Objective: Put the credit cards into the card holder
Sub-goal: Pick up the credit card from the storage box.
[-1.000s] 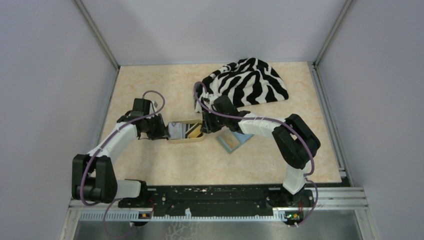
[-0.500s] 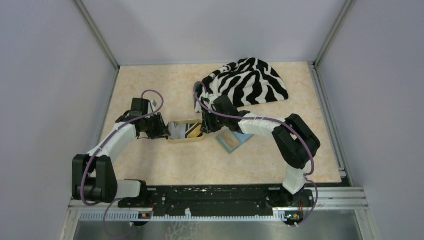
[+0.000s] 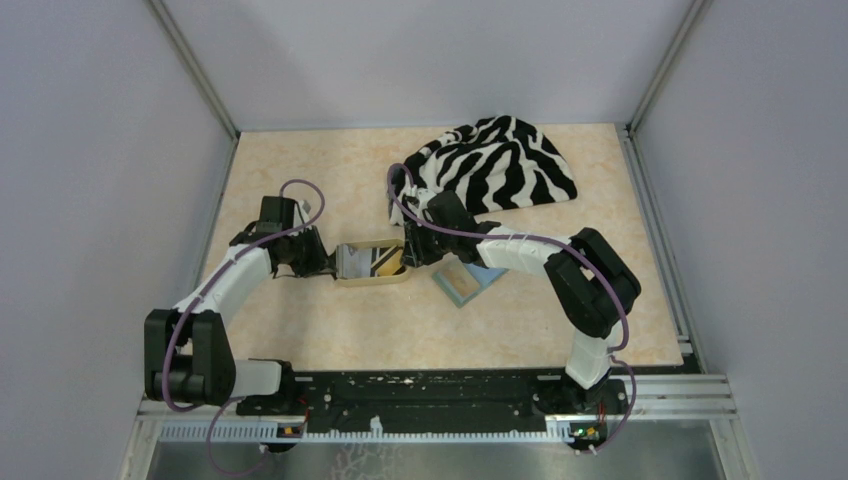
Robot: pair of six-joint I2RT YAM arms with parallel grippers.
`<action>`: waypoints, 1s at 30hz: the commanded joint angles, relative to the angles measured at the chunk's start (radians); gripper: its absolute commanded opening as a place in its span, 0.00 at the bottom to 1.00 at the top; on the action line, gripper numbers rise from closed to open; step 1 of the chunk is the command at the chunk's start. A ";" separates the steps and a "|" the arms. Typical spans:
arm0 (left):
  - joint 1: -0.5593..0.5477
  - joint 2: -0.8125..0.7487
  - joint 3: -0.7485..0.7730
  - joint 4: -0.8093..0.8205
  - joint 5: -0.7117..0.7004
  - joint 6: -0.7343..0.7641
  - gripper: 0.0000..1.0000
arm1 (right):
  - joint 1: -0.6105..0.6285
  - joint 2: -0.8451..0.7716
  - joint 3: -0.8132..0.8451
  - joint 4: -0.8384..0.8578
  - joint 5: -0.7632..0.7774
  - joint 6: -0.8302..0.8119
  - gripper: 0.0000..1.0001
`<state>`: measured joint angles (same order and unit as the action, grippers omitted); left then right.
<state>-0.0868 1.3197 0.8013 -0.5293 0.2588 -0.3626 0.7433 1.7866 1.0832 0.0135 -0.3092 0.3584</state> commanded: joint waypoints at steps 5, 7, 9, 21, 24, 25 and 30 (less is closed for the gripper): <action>0.012 0.005 0.010 0.016 0.000 0.010 0.06 | 0.001 -0.028 0.060 0.022 -0.011 -0.019 0.35; 0.014 -0.004 0.009 0.012 -0.003 0.011 0.00 | 0.002 -0.029 0.061 0.022 -0.011 -0.019 0.35; 0.015 -0.014 0.014 0.003 -0.007 0.015 0.00 | 0.002 -0.029 0.061 0.022 -0.012 -0.021 0.35; 0.016 -0.095 0.055 -0.085 -0.111 0.035 0.00 | -0.012 -0.062 0.075 0.007 -0.027 -0.107 0.57; 0.016 -0.120 0.067 -0.103 -0.143 0.042 0.00 | -0.021 -0.077 0.074 0.011 -0.038 -0.134 0.58; 0.016 -0.132 0.070 -0.109 -0.149 0.046 0.00 | -0.027 -0.082 0.073 0.014 -0.055 -0.148 0.58; 0.016 -0.207 0.107 -0.147 -0.177 0.069 0.00 | -0.053 -0.112 0.086 -0.010 -0.246 -0.287 0.58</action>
<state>-0.0807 1.1793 0.8513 -0.6346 0.1299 -0.3317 0.7143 1.7573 1.1149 -0.0071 -0.3851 0.2066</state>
